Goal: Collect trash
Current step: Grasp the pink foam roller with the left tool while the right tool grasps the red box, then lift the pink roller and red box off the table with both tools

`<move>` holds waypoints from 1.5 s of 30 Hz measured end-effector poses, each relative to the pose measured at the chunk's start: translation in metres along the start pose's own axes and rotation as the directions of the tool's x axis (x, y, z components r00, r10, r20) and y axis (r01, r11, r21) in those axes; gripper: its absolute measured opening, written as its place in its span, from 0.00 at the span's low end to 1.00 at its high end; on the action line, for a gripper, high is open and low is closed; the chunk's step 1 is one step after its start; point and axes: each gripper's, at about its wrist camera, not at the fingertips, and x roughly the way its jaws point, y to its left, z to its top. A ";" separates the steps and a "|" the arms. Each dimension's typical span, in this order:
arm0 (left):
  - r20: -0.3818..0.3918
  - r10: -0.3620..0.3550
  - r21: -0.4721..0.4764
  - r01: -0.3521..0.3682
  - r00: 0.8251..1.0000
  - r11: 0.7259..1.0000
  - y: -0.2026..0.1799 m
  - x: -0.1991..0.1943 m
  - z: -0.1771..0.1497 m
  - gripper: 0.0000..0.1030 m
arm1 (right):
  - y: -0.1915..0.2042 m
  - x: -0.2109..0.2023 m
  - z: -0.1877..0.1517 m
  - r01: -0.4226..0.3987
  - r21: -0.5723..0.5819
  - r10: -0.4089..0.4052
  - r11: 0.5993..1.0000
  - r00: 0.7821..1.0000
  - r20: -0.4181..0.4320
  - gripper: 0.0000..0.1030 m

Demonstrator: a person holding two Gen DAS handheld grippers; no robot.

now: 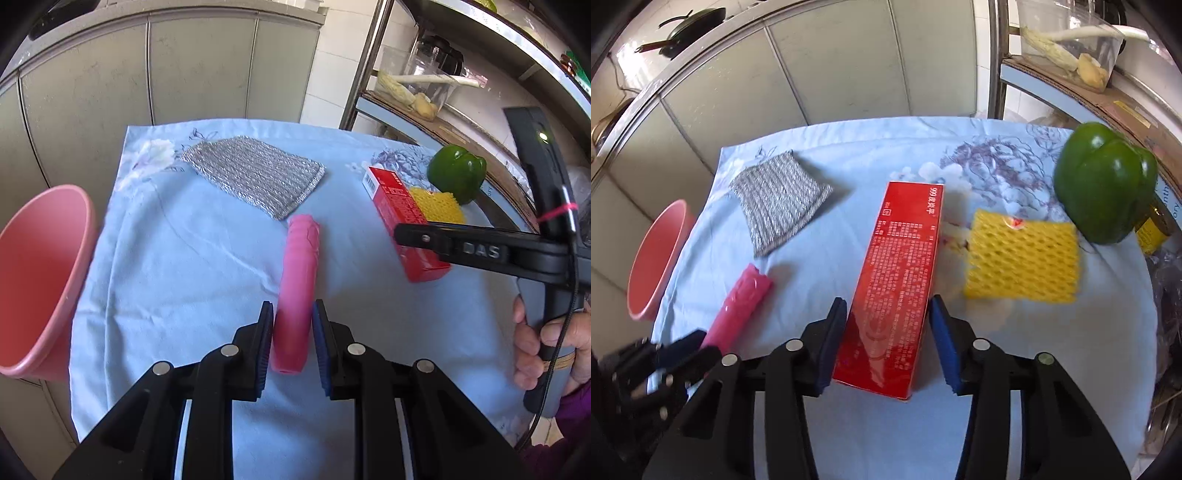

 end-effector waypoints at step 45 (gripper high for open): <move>-0.073 0.014 0.011 -0.013 0.997 1.000 -0.021 0.009 -0.001 0.22 | -0.018 -0.025 -0.044 -0.003 -0.042 0.003 0.999 1.000 -0.020 0.42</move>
